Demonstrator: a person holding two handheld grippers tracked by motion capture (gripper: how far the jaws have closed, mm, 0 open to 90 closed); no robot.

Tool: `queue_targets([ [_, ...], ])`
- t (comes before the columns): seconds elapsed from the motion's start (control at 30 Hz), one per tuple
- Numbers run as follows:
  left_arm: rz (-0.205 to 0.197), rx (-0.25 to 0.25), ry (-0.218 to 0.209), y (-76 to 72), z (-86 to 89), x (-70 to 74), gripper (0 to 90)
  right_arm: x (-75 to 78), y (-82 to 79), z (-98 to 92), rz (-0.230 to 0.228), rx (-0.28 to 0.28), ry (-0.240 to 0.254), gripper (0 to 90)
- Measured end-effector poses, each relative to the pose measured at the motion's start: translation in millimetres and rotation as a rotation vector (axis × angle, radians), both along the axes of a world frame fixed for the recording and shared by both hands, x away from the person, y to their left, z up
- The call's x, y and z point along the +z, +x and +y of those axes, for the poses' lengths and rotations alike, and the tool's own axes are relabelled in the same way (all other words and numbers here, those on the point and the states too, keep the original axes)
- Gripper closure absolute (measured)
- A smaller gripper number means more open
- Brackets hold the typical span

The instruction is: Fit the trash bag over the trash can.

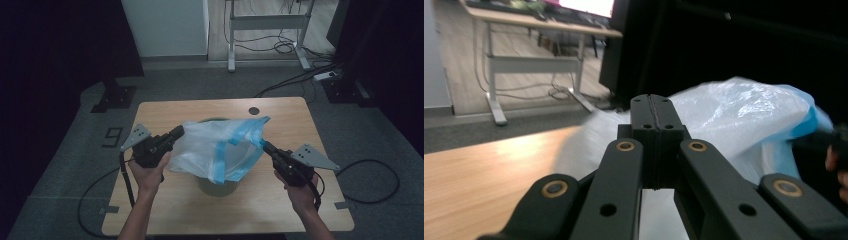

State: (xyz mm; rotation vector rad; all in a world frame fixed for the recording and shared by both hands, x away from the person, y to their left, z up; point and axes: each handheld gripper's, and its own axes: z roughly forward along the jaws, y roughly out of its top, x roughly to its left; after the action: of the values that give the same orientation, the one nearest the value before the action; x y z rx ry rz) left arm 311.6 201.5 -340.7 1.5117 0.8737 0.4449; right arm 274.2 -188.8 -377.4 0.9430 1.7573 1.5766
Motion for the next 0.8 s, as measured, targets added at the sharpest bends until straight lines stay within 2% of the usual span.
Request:
queue_targets([
  [0.2, -0.008, 0.042, -0.069, 12.2, 16.6, 1.8, 89.9, -4.4, 18.3, -11.1, 0.035, -0.055, -0.002, 89.5],
  [0.3, -0.023, 0.052, -0.083, 18.4, 18.8, 4.5, 90.0, -0.3, 29.5, -14.8, 0.035, -0.084, -0.001, 89.4],
  [0.4, -0.037, 0.06, -0.092, 23.2, 19.1, 8.9, 90.0, 8.6, 39.9, -19.3, 0.017, -0.106, 0.007, 89.5],
  [0.5, -0.059, 0.062, -0.089, 24.9, 21.4, 17.4, 89.9, 23.8, 45.5, -26.2, -0.018, -0.131, 0.031, 89.5],
  [0.63, -0.083, 0.059, -0.111, 17.0, 26.4, 23.7, 90.0, 38.7, 40.7, -34.7, -0.065, -0.146, 0.071, 89.5],
  [0.73, -0.095, 0.044, -0.11, 4.6, 28.3, 16.9, 89.9, 39.4, 31.5, -40.3, -0.087, -0.153, 0.087, 89.4],
  [0.8, -0.092, 0.035, -0.115, -4.1, 30.6, 7.4, 89.9, 33.6, 25.1, -43.1, -0.083, -0.152, 0.091, 89.4],
])
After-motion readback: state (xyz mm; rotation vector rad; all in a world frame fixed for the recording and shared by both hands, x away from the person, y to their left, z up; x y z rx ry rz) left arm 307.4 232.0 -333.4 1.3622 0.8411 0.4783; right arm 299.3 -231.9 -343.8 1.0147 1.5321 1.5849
